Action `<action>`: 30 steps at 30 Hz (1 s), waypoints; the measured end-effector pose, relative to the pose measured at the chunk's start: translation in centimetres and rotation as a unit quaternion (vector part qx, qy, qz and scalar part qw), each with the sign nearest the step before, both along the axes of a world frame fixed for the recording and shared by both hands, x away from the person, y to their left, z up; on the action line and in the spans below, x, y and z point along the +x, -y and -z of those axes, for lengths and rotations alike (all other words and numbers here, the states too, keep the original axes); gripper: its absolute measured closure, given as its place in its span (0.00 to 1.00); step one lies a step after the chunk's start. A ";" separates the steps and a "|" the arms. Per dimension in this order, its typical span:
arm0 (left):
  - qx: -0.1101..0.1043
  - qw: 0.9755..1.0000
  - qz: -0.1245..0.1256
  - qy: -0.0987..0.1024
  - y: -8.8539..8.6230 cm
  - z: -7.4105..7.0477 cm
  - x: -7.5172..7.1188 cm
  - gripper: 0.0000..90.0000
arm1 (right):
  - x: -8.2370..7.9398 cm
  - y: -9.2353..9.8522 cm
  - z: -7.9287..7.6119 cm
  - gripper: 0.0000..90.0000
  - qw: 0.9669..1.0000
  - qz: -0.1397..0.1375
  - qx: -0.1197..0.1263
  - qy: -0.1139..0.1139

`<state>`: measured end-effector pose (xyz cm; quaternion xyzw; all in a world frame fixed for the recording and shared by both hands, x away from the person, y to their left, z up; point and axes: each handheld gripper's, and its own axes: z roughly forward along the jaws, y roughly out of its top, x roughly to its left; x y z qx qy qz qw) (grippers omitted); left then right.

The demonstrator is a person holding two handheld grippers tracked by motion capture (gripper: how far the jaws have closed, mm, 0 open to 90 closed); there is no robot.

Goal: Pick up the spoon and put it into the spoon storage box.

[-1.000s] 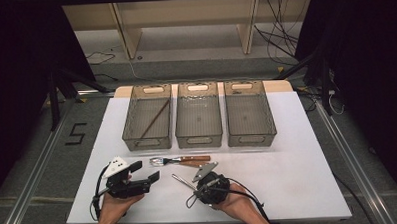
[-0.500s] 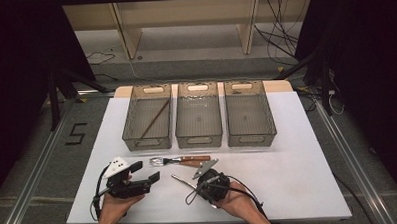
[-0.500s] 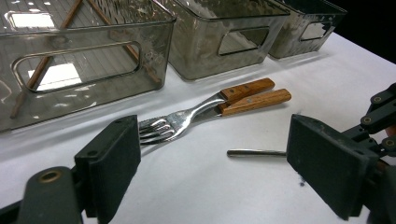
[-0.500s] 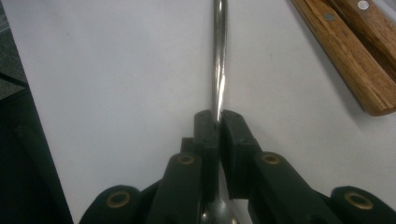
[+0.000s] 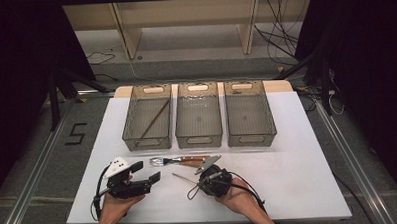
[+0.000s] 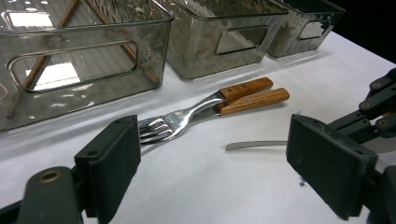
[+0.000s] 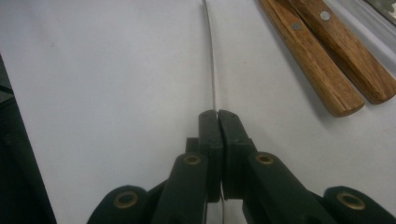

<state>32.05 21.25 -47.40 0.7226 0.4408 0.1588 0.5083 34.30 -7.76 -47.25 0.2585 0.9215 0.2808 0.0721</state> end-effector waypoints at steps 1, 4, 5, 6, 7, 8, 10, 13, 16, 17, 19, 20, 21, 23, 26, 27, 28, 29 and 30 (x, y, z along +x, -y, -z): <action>0.000 1.000 0.000 0.000 0.0 0.0 0.0 0.19 | 0.1 0.0 0.0 0.99 1.000 0.000 0.000 -0.001; 0.000 1.000 -0.001 0.000 0.0 0.0 0.0 0.19 | 0.0 0.0 0.0 1.00 1.000 -0.003 -0.002 0.002; 0.000 1.000 -0.002 0.000 0.0 0.0 0.0 0.19 | 0.0 0.0 0.0 1.00 1.000 -0.004 -0.003 0.004; 0.000 1.000 -0.001 0.000 0.0 0.0 0.0 0.19 | 0.0 0.0 0.0 1.00 1.000 -0.004 -0.004 0.005; 0.001 1.000 -0.001 0.000 0.0 0.0 0.0 0.19 | 0.0 0.0 0.0 1.00 1.000 -0.006 -0.005 0.005; -0.001 1.000 -0.002 0.002 0.0 0.0 0.0 0.19 | 0.0 0.0 0.0 1.00 1.000 -0.007 -0.004 0.004; -0.003 1.000 -0.003 0.002 0.0 0.0 0.0 0.19 | 0.0 0.1 -0.1 1.00 1.000 -0.013 0.002 0.005; -0.005 1.000 -0.004 0.004 -0.1 0.0 0.0 0.20 | 0.0 0.3 -0.6 1.00 1.000 -0.011 0.008 0.008; -0.005 1.000 -0.005 0.005 -0.1 0.0 0.0 0.19 | 0.2 0.8 -1.4 1.00 1.000 -0.010 0.020 0.014; -0.005 1.000 -0.005 0.005 -0.1 0.1 0.0 0.20 | 0.2 1.0 -1.6 1.00 1.000 -0.005 0.028 0.013; -0.005 1.000 -0.006 0.005 -0.1 0.1 0.0 0.19 | 0.4 1.5 -2.2 1.00 0.999 -0.003 0.037 0.017; -0.006 1.000 -0.007 0.005 -0.1 0.1 0.0 0.19 | 0.5 1.7 -2.5 1.00 0.999 -0.001 0.043 0.020; -0.005 1.000 -0.008 0.005 -0.2 0.1 0.0 0.20 | 0.6 1.9 -2.7 1.00 0.999 0.004 0.050 0.018; -0.008 1.000 -0.010 0.006 -0.2 0.2 0.0 0.20 | 0.8 2.2 -3.3 1.00 0.998 0.008 0.062 0.020; -0.010 1.000 -0.011 0.009 -0.3 0.2 0.0 0.20 | 1.2 2.7 -4.2 1.00 0.996 0.017 0.083 0.021; -0.012 1.000 -0.011 0.009 -0.3 0.2 0.0 0.20 | 1.4 2.9 -4.5 1.00 0.996 0.020 0.086 0.026; -0.013 1.000 -0.012 0.008 -0.3 0.3 0.0 0.20 | 1.6 3.1 -4.9 1.00 0.995 0.022 0.092 0.027; -0.013 1.000 -0.012 0.008 -0.3 0.3 0.0 0.20 | 1.8 3.2 -5.3 1.00 0.995 0.026 0.096 0.029; -0.013 1.000 -0.012 0.009 -0.3 0.3 0.0 0.20 | 2.1 3.3 -5.6 1.00 0.994 0.028 0.102 0.033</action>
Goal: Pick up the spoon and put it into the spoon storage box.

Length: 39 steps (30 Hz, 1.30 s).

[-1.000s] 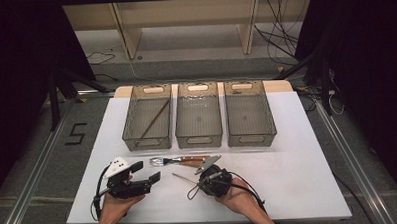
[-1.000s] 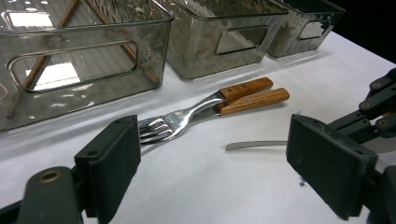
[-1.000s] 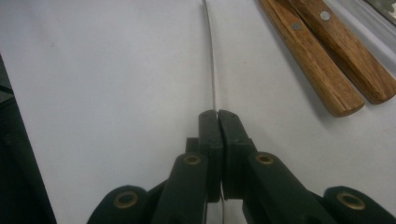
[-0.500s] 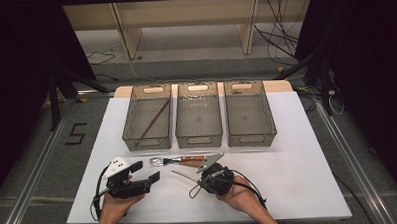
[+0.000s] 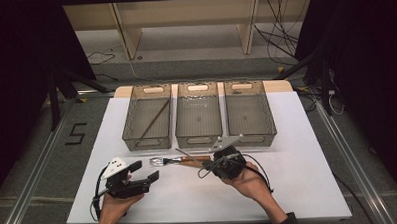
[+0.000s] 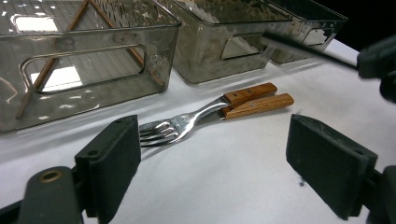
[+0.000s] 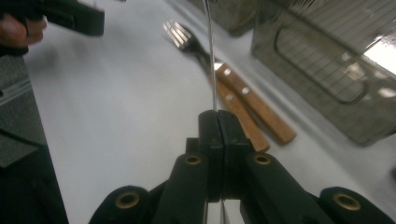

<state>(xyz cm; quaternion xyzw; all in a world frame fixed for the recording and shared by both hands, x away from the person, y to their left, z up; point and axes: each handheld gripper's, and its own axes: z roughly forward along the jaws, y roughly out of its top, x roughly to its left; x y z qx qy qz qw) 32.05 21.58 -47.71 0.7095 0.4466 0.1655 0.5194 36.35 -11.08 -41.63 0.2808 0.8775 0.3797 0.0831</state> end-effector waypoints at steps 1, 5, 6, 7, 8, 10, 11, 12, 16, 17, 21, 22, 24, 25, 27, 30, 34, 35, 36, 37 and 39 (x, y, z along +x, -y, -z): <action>0.000 1.000 0.000 0.000 0.0 0.0 0.0 0.20 | 0.2 0.1 -0.3 1.00 1.000 0.002 0.003 0.002; 0.002 1.000 0.000 0.003 0.0 0.0 -0.1 0.20 | 1.3 0.1 -1.3 1.00 1.000 0.011 0.014 0.008; 0.001 1.000 0.000 0.004 0.0 0.1 -0.1 0.20 | 1.6 0.1 -1.5 1.00 1.000 0.015 0.016 0.009; 0.001 1.000 0.000 0.003 -0.1 0.1 -0.1 0.20 | 1.9 0.1 -1.6 1.00 1.000 0.016 0.018 0.009; 0.000 1.000 -0.001 0.004 -0.1 0.1 -0.1 0.20 | 2.2 0.1 -1.8 1.00 1.000 0.019 0.018 0.010; 0.000 1.000 -0.001 0.005 0.0 0.1 -0.1 0.20 | 2.8 0.1 -2.2 1.00 0.999 0.026 0.019 0.012; -0.001 1.000 -0.001 0.005 0.0 0.1 -0.1 0.20 | 3.1 0.1 -2.3 1.00 0.999 0.030 0.020 0.011; -0.003 1.000 0.000 0.006 0.1 0.1 -0.2 0.20 | 3.5 0.1 -2.5 1.00 0.999 0.034 0.021 0.012; -0.003 1.000 0.003 0.009 0.3 0.1 -0.4 0.20 | 5.0 0.2 -3.2 1.00 0.998 0.050 0.030 0.014; -0.002 1.000 0.003 0.009 0.3 0.1 -0.4 0.20 | 5.3 0.2 -3.4 1.00 0.998 0.055 0.032 0.014; -0.001 1.000 0.005 0.010 0.4 0.2 -0.4 0.20 | 6.7 0.1 -4.0 1.00 0.997 0.066 0.031 0.017; 0.000 1.000 0.006 0.010 0.4 0.2 -0.4 0.20 | 7.0 0.0 -4.2 1.00 0.997 0.069 0.031 0.018; 0.000 1.000 0.005 0.012 0.4 0.2 -0.5 0.20 | 7.7 -0.2 -4.5 1.00 0.997 0.075 0.032 0.017; -0.002 1.000 0.005 0.013 0.4 0.2 -0.5 0.20 | 8.0 -0.3 -4.7 1.00 0.996 0.078 0.031 0.018; -0.002 1.000 0.004 0.014 0.4 0.2 -0.5 0.20 | 8.7 -0.4 -4.8 1.00 0.996 0.083 0.029 0.017; -0.002 1.000 0.003 0.014 0.3 0.3 -0.5 0.20 | 9.7 -0.7 -4.9 1.00 0.995 0.093 0.026 0.013; -0.003 1.000 0.002 0.015 0.3 0.2 -0.5 0.20 | 11.0 -1.1 -4.8 1.00 0.994 0.105 0.027 0.008; -0.003 1.000 0.002 0.015 0.3 0.2 -0.5 0.20 | 11.3 -1.2 -4.8 1.00 0.994 0.108 0.026 0.007; -0.003 1.000 0.002 0.015 0.3 0.2 -0.5 0.20 | 11.6 -1.2 -4.8 1.00 0.994 0.110 0.025 0.007; -0.003 1.000 0.002 0.015 0.2 0.2 -0.5 0.20 | 11.9 -1.2 -4.8 1.00 0.993 0.113 0.024 0.006; -0.004 1.000 0.001 0.016 0.2 0.2 -0.5 0.20 | 12.5 -1.3 -5.0 1.00 0.992 0.121 0.025 0.004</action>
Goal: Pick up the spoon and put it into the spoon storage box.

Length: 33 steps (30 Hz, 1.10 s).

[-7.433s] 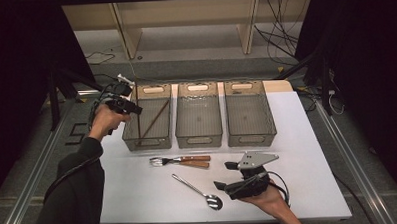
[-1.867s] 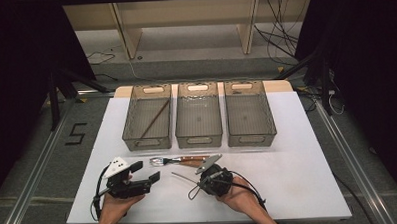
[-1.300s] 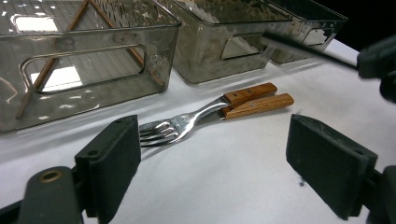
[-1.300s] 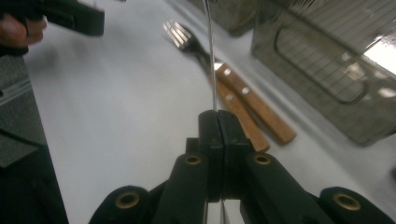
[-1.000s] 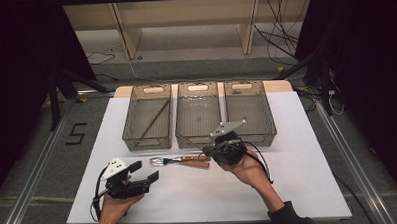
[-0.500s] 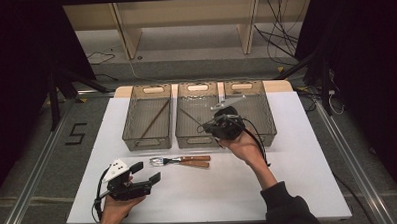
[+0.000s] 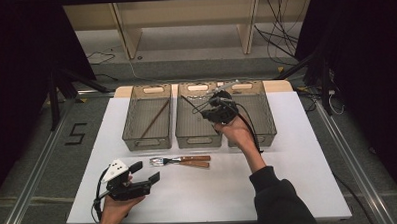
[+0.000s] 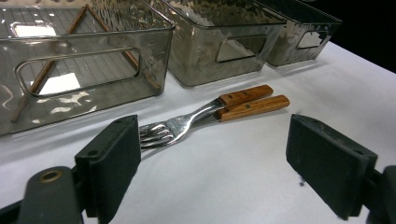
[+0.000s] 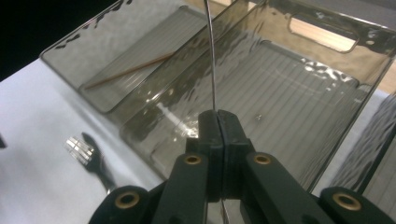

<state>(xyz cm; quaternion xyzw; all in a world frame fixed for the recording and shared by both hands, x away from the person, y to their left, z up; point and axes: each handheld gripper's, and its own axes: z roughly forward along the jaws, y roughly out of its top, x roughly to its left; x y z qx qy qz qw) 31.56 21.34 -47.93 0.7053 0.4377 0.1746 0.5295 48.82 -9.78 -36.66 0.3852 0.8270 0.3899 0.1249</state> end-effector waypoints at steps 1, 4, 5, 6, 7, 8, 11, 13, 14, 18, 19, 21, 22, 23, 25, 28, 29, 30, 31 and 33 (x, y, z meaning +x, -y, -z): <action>-0.001 1.000 0.000 0.000 0.0 0.0 0.0 0.20 | 0.3 0.0 -0.1 1.00 1.000 0.003 0.001 0.000; 0.000 1.000 0.001 0.002 0.0 0.0 0.0 0.20 | 1.2 -0.1 -0.2 1.00 1.000 0.014 -0.001 -0.001; -0.001 1.000 0.002 0.003 0.0 0.0 0.0 0.20 | 1.4 -0.2 -0.2 1.00 1.000 0.019 0.000 -0.002; -0.001 1.000 0.003 0.003 0.0 0.0 0.0 0.20 | 1.7 -0.3 -0.2 1.00 1.000 0.024 0.000 -0.005; -0.001 1.000 0.004 0.003 0.0 0.0 0.0 0.20 | 1.9 -0.4 -0.1 1.00 1.000 0.025 -0.001 -0.005; 0.000 1.000 0.004 0.003 0.0 0.0 0.0 0.20 | 2.1 -0.5 0.0 1.00 1.000 0.028 0.000 -0.007; 0.000 1.000 0.004 0.004 0.0 0.0 -0.1 0.20 | 2.6 -0.9 0.2 1.00 0.999 0.035 -0.001 -0.008; -0.001 1.000 0.004 0.005 0.0 0.0 -0.1 0.20 | 3.0 -1.0 0.5 1.00 0.999 0.043 -0.001 -0.011; -0.003 1.000 0.005 0.005 0.1 0.0 -0.1 0.20 | 3.2 -1.1 0.6 1.00 0.999 0.047 -0.002 -0.014; 0.001 1.000 0.007 0.003 0.1 0.0 0.0 0.20 | 3.9 -1.2 1.1 1.00 0.998 0.054 -0.009 -0.018; -0.001 1.000 0.006 0.003 0.1 0.0 0.0 0.20 | 4.0 -1.2 1.3 1.00 0.998 0.056 -0.009 -0.019; -0.002 1.000 0.006 0.003 0.1 0.0 0.0 0.20 | 4.2 -1.3 1.5 1.00 0.998 0.061 -0.009 -0.023; -0.002 1.000 0.006 0.003 0.1 0.0 0.0 0.20 | 4.3 -1.3 1.7 1.00 0.998 0.060 -0.010 -0.023; -0.002 1.000 0.006 0.002 0.1 0.0 0.0 0.20 | 4.4 -1.3 1.8 1.00 0.998 0.061 -0.009 -0.026; -0.002 1.000 0.007 0.002 0.1 0.0 0.0 0.20 | 4.5 -1.5 2.0 1.00 0.998 0.061 -0.013 -0.027; 0.000 1.000 0.008 0.004 0.2 0.0 0.0 0.20 | 4.7 -1.8 2.4 1.00 0.997 0.063 -0.016 -0.030; 0.001 1.000 0.008 0.004 0.2 0.0 0.0 0.20 | 4.7 -1.9 2.5 1.00 0.997 0.063 -0.017 -0.031; 0.000 1.000 0.008 0.004 0.2 0.0 0.0 0.20 | 4.8 -2.0 2.6 1.00 0.997 0.063 -0.017 -0.032; -0.001 1.000 0.008 0.004 0.1 0.0 0.0 0.20 | 4.8 -2.1 2.7 1.00 0.997 0.063 -0.020 -0.032; -0.001 1.000 0.008 0.003 0.1 0.0 0.0 0.20 | 4.9 -2.3 3.0 1.00 0.997 0.065 -0.019 -0.036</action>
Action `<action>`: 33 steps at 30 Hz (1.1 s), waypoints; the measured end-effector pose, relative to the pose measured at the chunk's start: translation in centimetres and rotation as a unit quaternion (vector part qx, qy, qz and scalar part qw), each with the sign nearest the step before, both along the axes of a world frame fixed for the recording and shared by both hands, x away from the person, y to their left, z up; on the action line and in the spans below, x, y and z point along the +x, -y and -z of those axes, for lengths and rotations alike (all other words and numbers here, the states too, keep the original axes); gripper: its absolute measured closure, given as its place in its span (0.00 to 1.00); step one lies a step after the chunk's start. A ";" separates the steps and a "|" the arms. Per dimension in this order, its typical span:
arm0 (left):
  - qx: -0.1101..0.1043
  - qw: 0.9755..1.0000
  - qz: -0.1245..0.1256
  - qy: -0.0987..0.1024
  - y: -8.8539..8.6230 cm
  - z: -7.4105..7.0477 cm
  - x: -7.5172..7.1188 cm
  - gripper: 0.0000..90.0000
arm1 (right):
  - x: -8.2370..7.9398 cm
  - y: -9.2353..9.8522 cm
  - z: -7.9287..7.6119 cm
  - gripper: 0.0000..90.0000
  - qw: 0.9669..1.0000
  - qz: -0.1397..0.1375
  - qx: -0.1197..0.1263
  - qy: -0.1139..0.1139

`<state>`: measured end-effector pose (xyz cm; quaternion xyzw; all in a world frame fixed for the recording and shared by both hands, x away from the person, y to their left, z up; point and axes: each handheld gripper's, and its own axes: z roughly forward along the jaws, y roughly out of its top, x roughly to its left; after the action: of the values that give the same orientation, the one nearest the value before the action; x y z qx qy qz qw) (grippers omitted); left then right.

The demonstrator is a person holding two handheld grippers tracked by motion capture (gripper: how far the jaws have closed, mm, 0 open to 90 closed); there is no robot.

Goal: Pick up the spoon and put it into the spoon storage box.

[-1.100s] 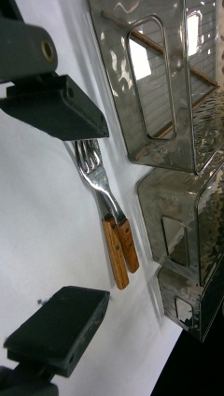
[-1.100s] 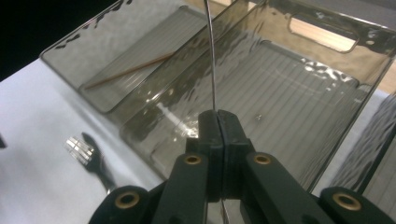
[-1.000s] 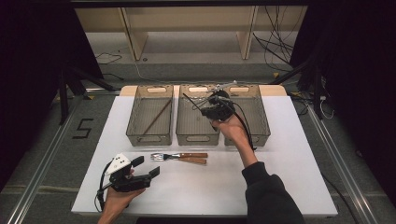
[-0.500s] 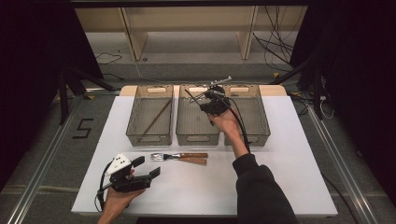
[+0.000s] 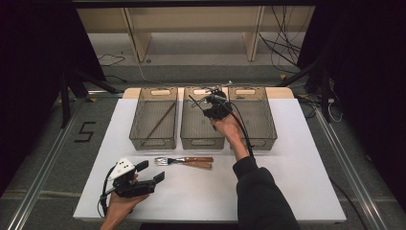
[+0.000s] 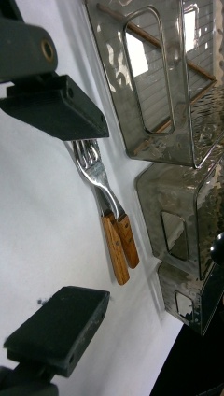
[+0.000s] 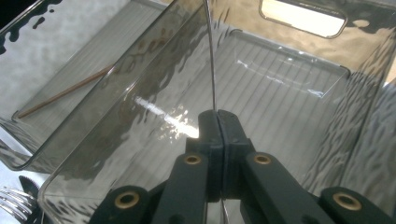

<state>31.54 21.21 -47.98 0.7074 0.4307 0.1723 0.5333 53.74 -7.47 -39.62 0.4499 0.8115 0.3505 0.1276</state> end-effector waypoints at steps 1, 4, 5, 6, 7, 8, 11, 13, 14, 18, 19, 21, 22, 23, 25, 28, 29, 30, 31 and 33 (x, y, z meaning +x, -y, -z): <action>0.000 1.000 0.000 0.000 0.0 0.0 0.0 0.20 | 0.0 -0.1 0.1 1.00 1.000 -0.001 0.000 0.000; 0.000 1.000 0.000 0.000 0.0 0.0 0.0 0.20 | 0.0 -0.4 0.4 1.00 1.000 -0.004 -0.003 -0.001; 0.001 1.000 0.001 0.001 0.0 0.0 0.0 0.20 | 0.0 -0.5 0.5 1.00 1.000 -0.005 -0.004 -0.002; 0.004 1.000 0.003 0.001 0.0 0.0 0.0 0.20 | 0.0 -0.6 0.5 1.00 1.000 -0.005 -0.005 -0.003; 0.003 1.000 0.003 0.001 0.0 0.0 0.0 0.20 | 0.0 -0.6 0.6 1.00 1.000 -0.005 -0.006 -0.004; 0.003 1.000 0.003 0.001 0.0 0.0 0.0 0.20 | 0.0 -0.7 0.7 1.00 1.000 -0.005 -0.006 -0.004; 0.003 1.000 0.003 0.001 0.0 0.0 0.0 0.20 | 0.1 -0.9 0.9 1.00 1.000 -0.007 -0.011 -0.007; 0.003 1.000 0.002 0.001 0.0 0.0 0.0 0.20 | 0.1 -1.0 1.1 1.00 1.000 -0.006 -0.010 -0.009; 0.003 1.000 0.002 0.001 0.0 0.0 0.0 0.20 | 0.1 -1.0 1.1 1.00 1.000 -0.005 -0.010 -0.009; 0.005 1.000 0.004 0.001 0.0 0.0 0.0 0.20 | 0.2 -1.1 1.4 0.99 1.000 -0.008 -0.012 -0.014; 0.003 1.000 0.003 0.001 0.1 0.0 0.0 0.20 | 0.2 -1.1 1.4 0.99 1.000 -0.007 -0.010 -0.015; 0.003 1.000 0.003 0.000 0.1 0.1 0.0 0.20 | 0.2 -1.1 1.4 0.99 1.000 -0.009 -0.012 -0.018; 0.003 1.000 0.003 0.000 0.1 0.1 0.0 0.20 | 0.2 -1.1 1.4 0.96 1.000 -0.012 -0.013 -0.019; 0.004 1.000 0.003 0.000 0.0 0.1 0.0 0.20 | 0.2 -1.1 1.4 0.89 1.000 -0.012 -0.009 -0.021; 0.002 1.000 0.003 0.000 0.0 0.1 0.0 0.20 | 0.2 -1.0 1.2 0.80 1.000 -0.015 0.004 -0.023; 0.003 1.000 0.003 -0.002 0.1 0.1 0.0 0.20 | 0.0 -0.8 0.8 0.72 1.000 -0.019 0.005 -0.019; 0.005 1.000 0.005 -0.002 0.1 0.1 0.0 0.20 | 0.0 -0.7 0.7 0.69 1.000 -0.019 0.005 -0.019; 0.005 1.000 0.005 -0.002 0.1 0.1 0.0 0.20 | -0.1 -0.7 0.6 0.67 1.000 -0.020 0.006 -0.020; 0.006 1.000 0.005 -0.002 0.1 0.1 0.0 0.20 | -0.2 -0.6 0.5 0.66 1.000 -0.021 0.007 -0.020; 0.006 1.000 0.004 -0.003 0.1 0.1 0.0 0.20 | -0.4 -0.5 0.2 0.62 0.999 -0.026 0.012 -0.016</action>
<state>31.56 21.13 -48.08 0.7128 0.4280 0.1704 0.5288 53.29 -7.00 -39.85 0.4358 0.8204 0.3563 0.1000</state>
